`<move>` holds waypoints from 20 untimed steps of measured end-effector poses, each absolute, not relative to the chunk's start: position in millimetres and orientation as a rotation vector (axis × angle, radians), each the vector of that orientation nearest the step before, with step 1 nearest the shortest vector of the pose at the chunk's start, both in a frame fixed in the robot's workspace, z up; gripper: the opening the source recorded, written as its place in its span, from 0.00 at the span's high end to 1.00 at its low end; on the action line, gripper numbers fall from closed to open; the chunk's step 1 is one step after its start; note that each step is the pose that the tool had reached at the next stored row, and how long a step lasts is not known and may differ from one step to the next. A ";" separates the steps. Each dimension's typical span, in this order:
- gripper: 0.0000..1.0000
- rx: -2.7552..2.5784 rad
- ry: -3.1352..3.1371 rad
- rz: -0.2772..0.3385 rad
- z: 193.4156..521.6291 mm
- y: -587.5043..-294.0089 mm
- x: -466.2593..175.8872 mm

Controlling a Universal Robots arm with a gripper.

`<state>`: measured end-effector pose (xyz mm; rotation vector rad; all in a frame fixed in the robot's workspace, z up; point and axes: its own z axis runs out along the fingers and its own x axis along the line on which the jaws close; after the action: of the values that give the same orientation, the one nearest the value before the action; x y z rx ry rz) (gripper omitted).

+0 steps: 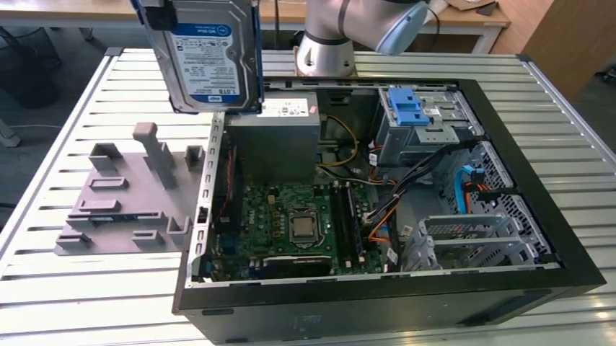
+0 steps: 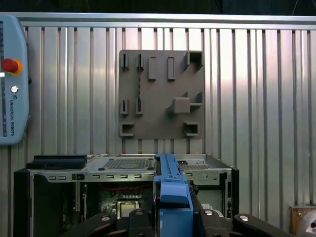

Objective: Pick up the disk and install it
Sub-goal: 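Pick up the disk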

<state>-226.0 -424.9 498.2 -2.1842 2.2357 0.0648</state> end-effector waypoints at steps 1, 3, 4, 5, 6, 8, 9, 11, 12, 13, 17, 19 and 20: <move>0.63 -2.184 2.236 0.065 498.2 -425.3 -224.6; 0.63 -2.184 2.236 0.065 498.2 -426.1 -221.9; 0.63 -2.184 2.236 0.065 498.2 -426.5 -220.6; 0.63 -2.184 2.236 0.065 498.2 -426.9 -219.3; 0.63 -2.184 2.236 0.065 498.2 -427.3 -218.1; 0.63 -2.184 2.236 0.065 498.3 -428.1 -215.4; 0.63 -2.184 2.236 0.065 498.2 -428.4 -214.2; 0.63 -2.184 2.236 0.066 498.2 -429.2 -211.7; 0.63 -2.184 2.236 0.066 498.2 -429.6 -210.4; 0.63 -2.184 2.236 0.066 498.2 -429.9 -209.2; 0.63 -2.185 2.236 0.066 498.2 -431.6 -203.8; 0.63 -2.185 2.236 0.066 498.2 -432.3 -201.2; 0.63 -2.185 2.236 0.066 498.2 -432.7 -199.8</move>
<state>-199.8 -432.7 498.2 -2.1847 2.2361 0.0662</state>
